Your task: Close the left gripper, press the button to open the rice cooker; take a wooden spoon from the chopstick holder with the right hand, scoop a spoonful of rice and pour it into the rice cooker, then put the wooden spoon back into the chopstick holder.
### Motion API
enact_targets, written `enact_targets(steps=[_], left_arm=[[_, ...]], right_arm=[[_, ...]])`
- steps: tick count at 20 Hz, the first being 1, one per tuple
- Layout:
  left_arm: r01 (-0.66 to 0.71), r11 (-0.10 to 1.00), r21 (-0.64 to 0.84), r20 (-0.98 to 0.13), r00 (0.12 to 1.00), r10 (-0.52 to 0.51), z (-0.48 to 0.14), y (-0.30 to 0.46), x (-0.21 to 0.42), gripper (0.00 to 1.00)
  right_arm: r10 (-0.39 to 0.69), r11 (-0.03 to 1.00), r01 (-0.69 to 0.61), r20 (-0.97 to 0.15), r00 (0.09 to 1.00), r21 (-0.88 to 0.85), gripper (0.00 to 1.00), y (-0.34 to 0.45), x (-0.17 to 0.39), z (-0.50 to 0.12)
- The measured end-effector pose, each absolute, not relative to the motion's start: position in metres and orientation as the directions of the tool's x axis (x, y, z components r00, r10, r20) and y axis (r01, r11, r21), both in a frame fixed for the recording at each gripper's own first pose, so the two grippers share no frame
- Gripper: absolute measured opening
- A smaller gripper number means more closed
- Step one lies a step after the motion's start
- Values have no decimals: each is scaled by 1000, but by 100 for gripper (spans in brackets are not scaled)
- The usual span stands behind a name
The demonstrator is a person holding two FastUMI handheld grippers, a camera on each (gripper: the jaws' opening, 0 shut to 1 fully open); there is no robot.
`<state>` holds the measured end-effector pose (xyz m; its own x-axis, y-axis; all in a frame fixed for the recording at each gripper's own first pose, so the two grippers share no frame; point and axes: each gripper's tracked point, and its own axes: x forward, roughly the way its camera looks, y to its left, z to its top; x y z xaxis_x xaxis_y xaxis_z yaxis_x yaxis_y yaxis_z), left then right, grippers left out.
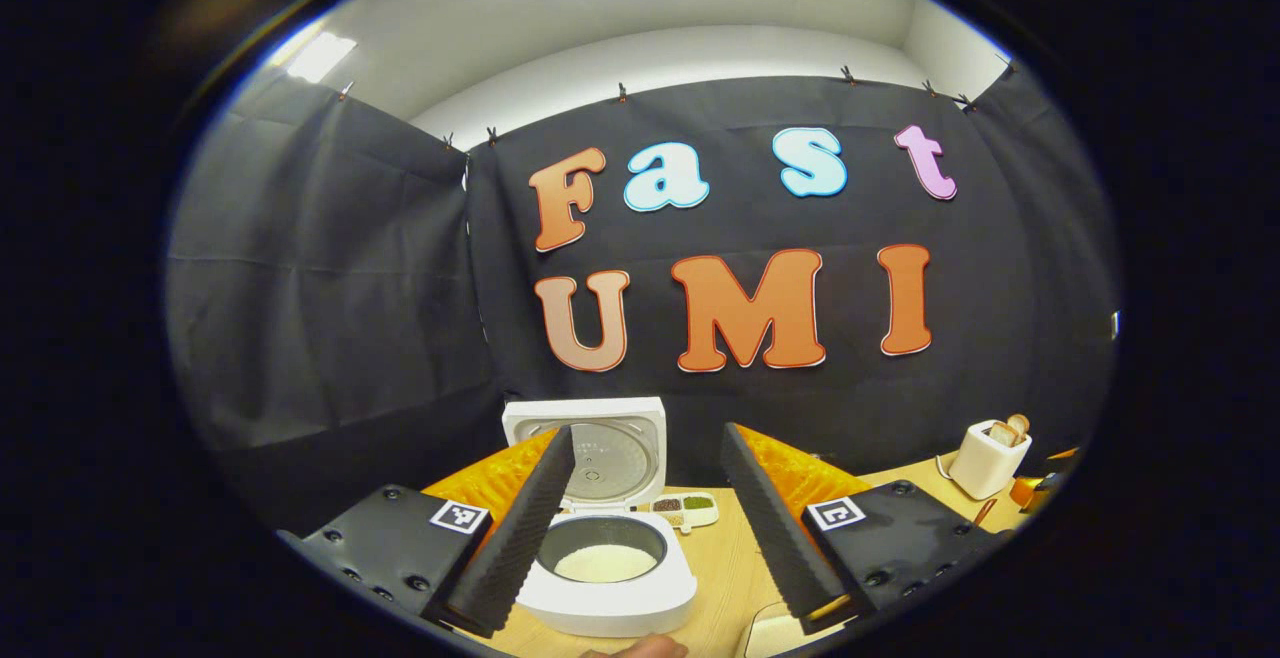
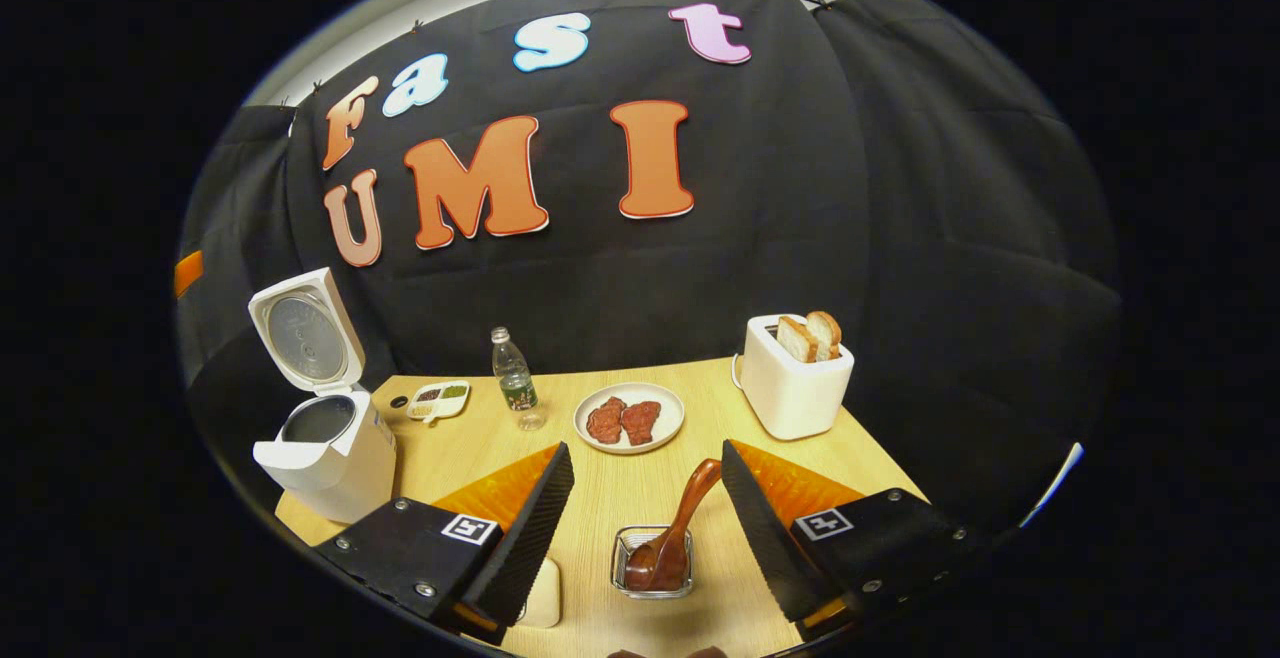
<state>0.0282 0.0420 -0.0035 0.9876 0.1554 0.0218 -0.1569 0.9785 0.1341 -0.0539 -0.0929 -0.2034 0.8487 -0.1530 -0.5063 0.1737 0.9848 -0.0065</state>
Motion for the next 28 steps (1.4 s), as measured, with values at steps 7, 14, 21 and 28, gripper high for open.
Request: enact_targets(steps=[7, 14, 21, 28], left_arm=[[-144, 981, 129, 58, 989, 137, -9, 16, 10, 93], [-138, 976, 170, 74, 989, 127, -10, -6, -6, 96], [-183, 961, 206, 45, 983, 177, -20, -12, -23, 100], [-220, 948, 229, 26, 975, 219, -24, -10, -35, 96]], right_arm=[[-131, 978, 201, -599, 790, 51, 93, -105, -57, -244], [-120, 963, 255, -705, 699, 90, 92, -124, -45, -302], [-81, 947, 295, -799, 596, 124, 89, -140, -23, -352], [-42, 912, 366, -849, 527, 182, 66, -138, -7, -378]])
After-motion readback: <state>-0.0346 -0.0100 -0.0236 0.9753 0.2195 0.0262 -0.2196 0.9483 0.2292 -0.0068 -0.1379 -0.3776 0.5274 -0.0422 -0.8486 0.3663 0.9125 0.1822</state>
